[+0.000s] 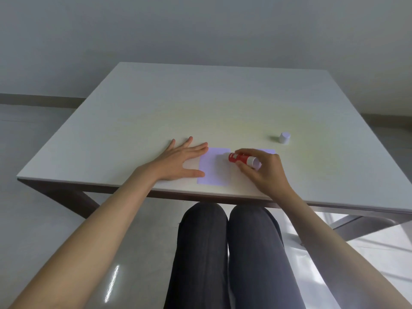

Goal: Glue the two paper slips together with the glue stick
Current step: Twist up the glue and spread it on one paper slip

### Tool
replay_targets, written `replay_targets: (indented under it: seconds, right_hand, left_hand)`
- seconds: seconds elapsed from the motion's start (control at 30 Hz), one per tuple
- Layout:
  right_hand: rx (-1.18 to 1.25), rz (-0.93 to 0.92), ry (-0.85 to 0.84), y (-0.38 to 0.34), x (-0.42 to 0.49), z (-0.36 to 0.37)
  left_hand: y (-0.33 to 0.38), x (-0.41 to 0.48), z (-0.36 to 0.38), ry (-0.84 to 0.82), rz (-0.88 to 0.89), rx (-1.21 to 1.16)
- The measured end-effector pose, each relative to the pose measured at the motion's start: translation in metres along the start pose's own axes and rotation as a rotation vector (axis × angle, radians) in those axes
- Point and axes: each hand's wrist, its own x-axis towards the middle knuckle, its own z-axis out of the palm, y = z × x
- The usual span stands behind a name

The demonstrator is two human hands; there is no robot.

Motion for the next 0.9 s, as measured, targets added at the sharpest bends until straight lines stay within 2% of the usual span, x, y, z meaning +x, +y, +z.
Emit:
replay_targets:
  seconds: [0.07, 0.13, 0.17, 0.3, 0.43, 0.57, 0.73, 0.8, 0.9]
  right_hand:
    - [0.025, -0.073, -0.127, -0.003, -0.011, 0.001]
    - [0.062, -0.071, -0.248, -0.001, -0.018, -0.002]
    - [0.070, -0.041, -0.238, 0.003, -0.016, -0.004]
    - [0.024, 0.064, 0.002, 0.011, -0.009, -0.010]
    - [0.047, -0.009, -0.120, 0.002, -0.021, -0.009]
    - [0.090, 0.004, -0.047, -0.006, -0.004, -0.005]
    - [-0.006, -0.103, -0.218, -0.016, 0.003, 0.023]
    - [0.005, -0.062, -0.150, -0.010, 0.014, 0.024]
    - [-0.030, 0.097, 0.023, -0.001, 0.031, 0.017]
  left_hand:
    - [0.000, 0.000, 0.000, -0.009, -0.002, 0.003]
    - [-0.001, 0.001, 0.000, -0.013, -0.001, 0.006]
    - [-0.001, 0.001, 0.000, -0.014, -0.002, 0.005]
    - [-0.001, 0.001, 0.000, -0.011, -0.008, -0.002]
    - [-0.002, 0.001, 0.000, -0.023, -0.007, 0.012]
    - [-0.001, 0.001, 0.000, -0.036, -0.015, 0.039]
    - [-0.002, 0.002, 0.001, -0.036, -0.017, 0.016]
    - [-0.003, 0.002, 0.002, -0.032, -0.015, 0.005]
    - [-0.004, 0.002, 0.003, -0.025, -0.012, 0.010]
